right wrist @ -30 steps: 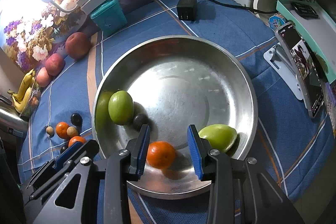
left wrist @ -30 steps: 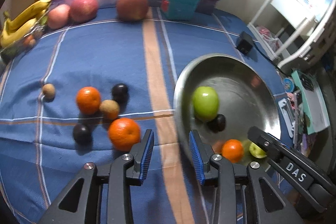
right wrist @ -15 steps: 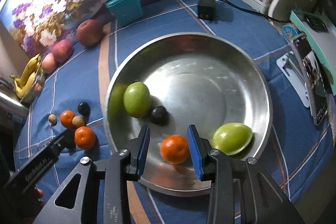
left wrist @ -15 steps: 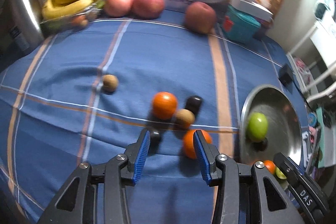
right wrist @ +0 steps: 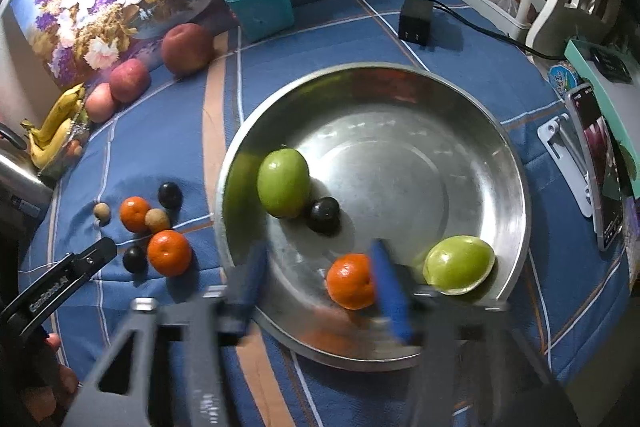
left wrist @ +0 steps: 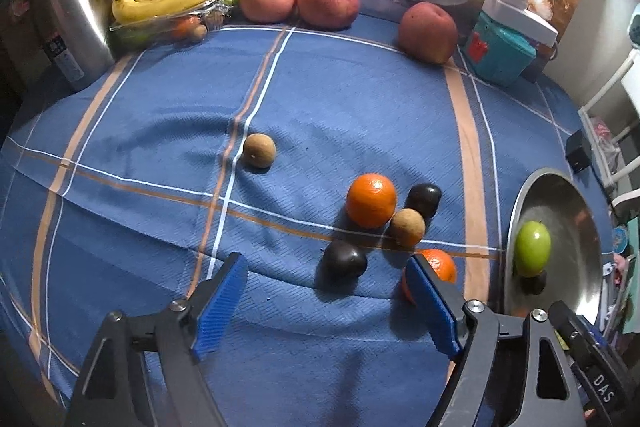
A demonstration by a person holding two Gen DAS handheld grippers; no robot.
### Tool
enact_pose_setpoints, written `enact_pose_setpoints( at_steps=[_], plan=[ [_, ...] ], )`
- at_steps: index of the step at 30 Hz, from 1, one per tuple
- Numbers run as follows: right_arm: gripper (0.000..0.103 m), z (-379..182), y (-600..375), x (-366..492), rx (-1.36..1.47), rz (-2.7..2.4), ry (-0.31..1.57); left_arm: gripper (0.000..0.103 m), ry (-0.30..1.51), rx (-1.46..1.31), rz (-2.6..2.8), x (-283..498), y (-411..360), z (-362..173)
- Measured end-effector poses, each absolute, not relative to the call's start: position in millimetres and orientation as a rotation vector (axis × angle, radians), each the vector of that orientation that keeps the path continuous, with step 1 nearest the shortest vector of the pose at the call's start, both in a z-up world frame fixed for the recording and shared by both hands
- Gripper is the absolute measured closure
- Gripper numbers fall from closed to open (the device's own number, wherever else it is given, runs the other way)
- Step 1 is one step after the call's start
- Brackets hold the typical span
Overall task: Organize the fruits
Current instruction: 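Move the left tool to another black plum while the right tool approaches a tangerine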
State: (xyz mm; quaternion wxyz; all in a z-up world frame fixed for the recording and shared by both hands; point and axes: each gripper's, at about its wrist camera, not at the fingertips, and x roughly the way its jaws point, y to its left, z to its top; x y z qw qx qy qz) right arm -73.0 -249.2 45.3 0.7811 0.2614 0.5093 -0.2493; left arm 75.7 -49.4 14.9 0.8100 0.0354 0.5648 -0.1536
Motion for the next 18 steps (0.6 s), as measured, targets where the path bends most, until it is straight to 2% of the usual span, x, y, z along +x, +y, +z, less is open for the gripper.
enact_pose_setpoints(
  at_steps=[7, 9, 11, 12, 15, 17, 18],
  plan=[
    [0.037, 42.0, -248.4, -72.6, 0.565, -0.537, 1.112, 0.012, 1.203, 0.087, -0.323, 76.5, -48.7, 13.0],
    [0.037, 41.8, -248.3, -72.4, 0.565, -0.534, 1.114, 0.009, 1.202, 0.092, -0.320, 76.1, -48.9, 12.9],
    [0.037, 41.8, -248.1, -72.3, 0.564, -0.536, 1.114, 0.000, 1.199, 0.101, -0.314, 76.3, -49.2, 12.5],
    [0.037, 41.8, -248.1, -72.4, 0.562, -0.536, 1.115, 0.000, 1.194, 0.108, -0.311, 76.3, -49.2, 12.2],
    [0.027, 40.4, -247.9, -71.2, 0.551, -0.545, 1.116, 0.000, 1.179, 0.125, -0.306, 76.0, -49.5, 12.1],
    [0.025, 40.1, -247.9, -71.8, 0.541, -0.551, 1.112, 0.000, 1.174, 0.126, -0.311, 75.9, -49.8, 11.8],
    [0.020, 40.0, -248.0, -72.3, 0.536, -0.554, 1.110, 0.000, 1.172, 0.126, -0.313, 76.0, -49.7, 11.9]
  ],
)
